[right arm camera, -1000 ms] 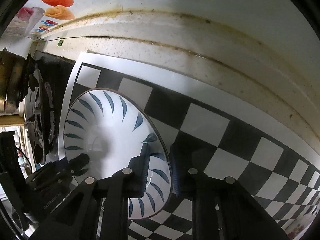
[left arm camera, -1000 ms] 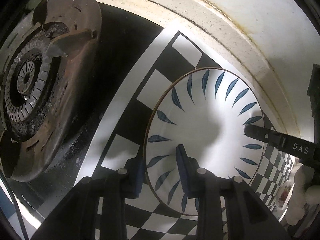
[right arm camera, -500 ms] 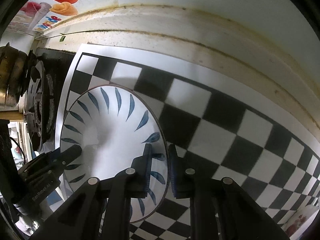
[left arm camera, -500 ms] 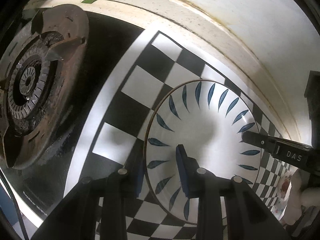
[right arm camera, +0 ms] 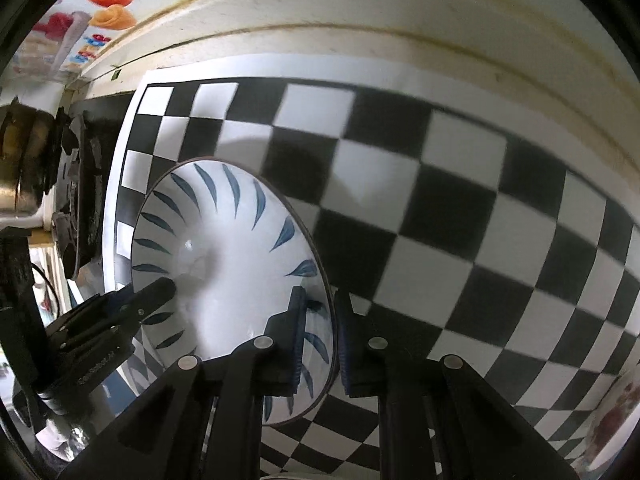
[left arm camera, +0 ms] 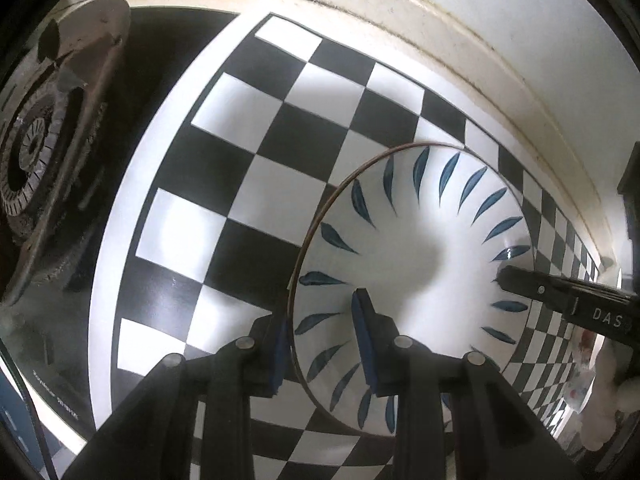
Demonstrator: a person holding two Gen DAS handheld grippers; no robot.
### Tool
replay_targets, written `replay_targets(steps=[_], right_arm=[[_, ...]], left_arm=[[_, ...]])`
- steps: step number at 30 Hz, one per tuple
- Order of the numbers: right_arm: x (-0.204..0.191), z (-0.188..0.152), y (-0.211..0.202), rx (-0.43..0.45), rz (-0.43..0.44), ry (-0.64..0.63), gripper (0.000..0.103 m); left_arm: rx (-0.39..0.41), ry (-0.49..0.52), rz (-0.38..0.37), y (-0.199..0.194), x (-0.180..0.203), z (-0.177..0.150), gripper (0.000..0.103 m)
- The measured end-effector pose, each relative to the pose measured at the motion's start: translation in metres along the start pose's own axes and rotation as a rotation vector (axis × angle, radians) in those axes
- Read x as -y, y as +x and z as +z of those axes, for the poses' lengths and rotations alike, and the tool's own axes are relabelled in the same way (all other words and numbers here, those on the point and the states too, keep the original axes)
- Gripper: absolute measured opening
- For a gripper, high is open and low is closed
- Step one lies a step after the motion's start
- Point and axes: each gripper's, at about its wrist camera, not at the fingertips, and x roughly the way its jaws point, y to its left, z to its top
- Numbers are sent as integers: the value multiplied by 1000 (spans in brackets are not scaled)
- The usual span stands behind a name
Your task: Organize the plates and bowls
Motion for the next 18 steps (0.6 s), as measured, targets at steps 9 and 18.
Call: replay_targets(steps=[9, 18], right_arm=[[34, -8, 3, 1, 149, 106, 16], [15, -25, -4, 42, 55, 55, 15]], left_arm=[[5, 28, -27, -1, -2, 4, 28], [25, 44, -28, -16, 0, -10, 28]])
